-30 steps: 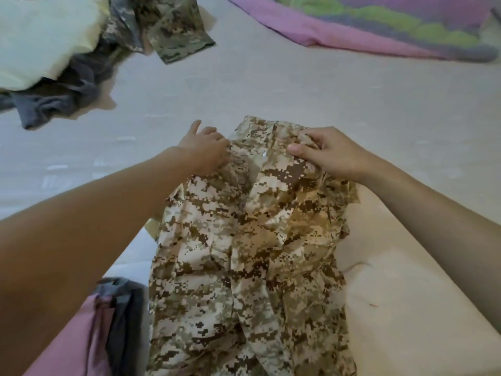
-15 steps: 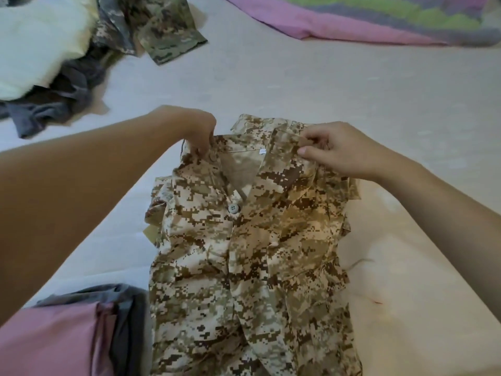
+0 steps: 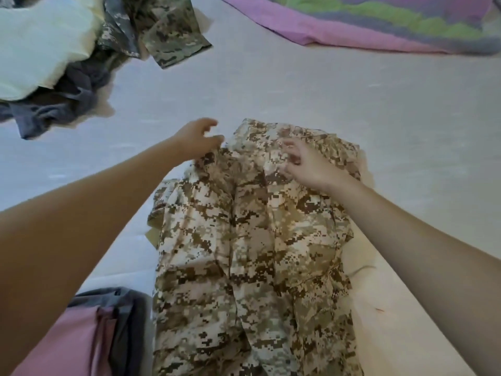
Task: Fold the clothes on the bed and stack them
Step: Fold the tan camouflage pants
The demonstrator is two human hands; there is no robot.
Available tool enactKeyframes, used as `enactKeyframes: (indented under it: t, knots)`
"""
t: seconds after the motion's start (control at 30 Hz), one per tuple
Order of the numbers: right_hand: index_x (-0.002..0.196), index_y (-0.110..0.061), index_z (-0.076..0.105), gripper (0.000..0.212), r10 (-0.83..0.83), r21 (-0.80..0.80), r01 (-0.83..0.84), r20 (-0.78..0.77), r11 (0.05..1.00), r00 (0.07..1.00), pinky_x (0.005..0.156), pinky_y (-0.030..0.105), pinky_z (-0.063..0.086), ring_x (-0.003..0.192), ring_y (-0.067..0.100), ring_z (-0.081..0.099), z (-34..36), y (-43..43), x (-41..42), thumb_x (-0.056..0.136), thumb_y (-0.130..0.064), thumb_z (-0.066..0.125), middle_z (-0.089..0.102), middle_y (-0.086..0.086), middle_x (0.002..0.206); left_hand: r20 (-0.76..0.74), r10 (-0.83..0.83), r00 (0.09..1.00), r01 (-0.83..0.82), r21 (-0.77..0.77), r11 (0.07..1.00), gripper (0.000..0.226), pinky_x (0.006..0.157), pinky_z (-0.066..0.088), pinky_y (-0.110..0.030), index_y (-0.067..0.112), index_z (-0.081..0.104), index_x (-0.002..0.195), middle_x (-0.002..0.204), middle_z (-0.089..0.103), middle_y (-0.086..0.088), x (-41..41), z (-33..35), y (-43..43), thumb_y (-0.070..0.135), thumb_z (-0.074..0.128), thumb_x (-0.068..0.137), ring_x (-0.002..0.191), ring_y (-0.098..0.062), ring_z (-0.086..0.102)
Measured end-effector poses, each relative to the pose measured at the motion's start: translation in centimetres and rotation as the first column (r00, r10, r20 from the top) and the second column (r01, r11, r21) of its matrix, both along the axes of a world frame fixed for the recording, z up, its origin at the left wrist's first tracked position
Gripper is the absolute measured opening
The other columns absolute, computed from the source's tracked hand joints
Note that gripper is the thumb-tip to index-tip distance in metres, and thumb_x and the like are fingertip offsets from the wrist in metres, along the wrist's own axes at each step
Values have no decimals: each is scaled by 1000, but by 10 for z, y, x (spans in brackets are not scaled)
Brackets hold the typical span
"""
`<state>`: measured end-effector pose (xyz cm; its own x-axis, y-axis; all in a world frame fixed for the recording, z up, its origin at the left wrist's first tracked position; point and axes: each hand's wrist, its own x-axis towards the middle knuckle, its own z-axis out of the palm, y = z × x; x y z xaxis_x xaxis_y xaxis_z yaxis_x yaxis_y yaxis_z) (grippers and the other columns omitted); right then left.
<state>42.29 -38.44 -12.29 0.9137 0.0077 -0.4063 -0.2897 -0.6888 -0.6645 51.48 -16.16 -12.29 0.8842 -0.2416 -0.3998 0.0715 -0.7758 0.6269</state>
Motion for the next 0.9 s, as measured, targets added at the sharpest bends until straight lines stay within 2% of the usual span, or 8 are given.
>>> enactKeyframes:
  t: [0.07, 0.13, 0.23, 0.4, 0.5, 0.63, 0.8, 0.9]
  knots:
    - [140, -19, 35, 53, -195, -34, 203, 164, 979, 967, 67, 17, 54, 85, 1, 63, -11, -21, -7, 92, -15, 55, 51, -4, 130, -65, 129, 990, -126, 55, 991, 46, 103, 36, -34, 9, 45, 138, 140, 47, -11, -6, -19, 24, 33, 47, 98, 121, -23, 48]
    - [135, -12, 41, 48, -375, -130, 423, 282, 897, 883, 87, 28, 47, 101, 8, 60, -23, -50, -9, 91, -22, 59, 54, 1, 122, -155, 242, 958, -237, 48, 970, 42, 101, 41, -36, 1, 54, 125, 126, 56, -19, -13, -34, 40, 32, 38, 102, 104, -25, 53]
    - [139, -13, 31, 65, -553, -78, 562, 107, 824, 826, 101, 41, 41, 122, 30, 47, -35, -83, -7, 87, -33, 64, 44, 12, 138, -238, 282, 929, -276, 58, 959, 44, 104, 41, -41, 0, 53, 126, 120, 55, -24, -20, -47, 43, 31, 33, 103, 102, -27, 53]
    - [150, -29, 10, 93, -241, -86, 249, 98, 965, 966, 109, 41, 29, 139, 25, 27, -33, -89, 7, 81, -28, 73, 22, 4, 156, -230, 75, 970, -109, -140, 984, 67, 90, 51, -37, 35, 13, 149, 150, 35, -8, -17, -45, 33, 10, 48, 97, 126, -27, 46]
    - [146, -22, 27, 83, 37, -292, -17, 63, 956, 997, 104, 35, 32, 133, 27, 36, -26, -89, 30, 78, -24, 75, 32, 9, 150, -174, -201, 964, 194, -57, 979, 75, 66, 49, -21, 34, 24, 145, 148, 33, -6, -5, -32, 23, 2, 60, 88, 119, -25, 49]
    - [139, -11, 42, 76, 104, -408, -131, -88, 904, 991, 100, 35, 35, 127, 30, 43, -12, -85, 39, 74, -26, 79, 45, 12, 142, -246, -302, 921, 321, 38, 946, 36, 54, 49, -18, 18, 52, 107, 124, 53, -5, 10, -9, 19, 0, 69, 81, 82, -17, 59]
    - [129, -5, 53, 70, 69, -271, -67, -3, 960, 998, 102, 30, 35, 128, 24, 45, 48, -83, -3, 69, -29, 82, 48, 6, 140, -255, -330, 909, 330, -43, 943, 14, 57, 50, -9, 26, 73, 76, 82, 73, 9, -8, 61, 47, 15, 81, 72, 73, -7, 68]
    - [80, -22, 63, 23, 168, -245, -165, -7, 955, 986, 64, 17, 38, 75, 7, 58, 111, -86, -52, 69, -32, 81, 64, -7, 88, -192, -379, 905, 399, 78, 914, 17, 52, 40, -3, 27, 69, 65, 63, 71, 10, -40, 116, 69, 31, 86, 62, 59, 0, 66]
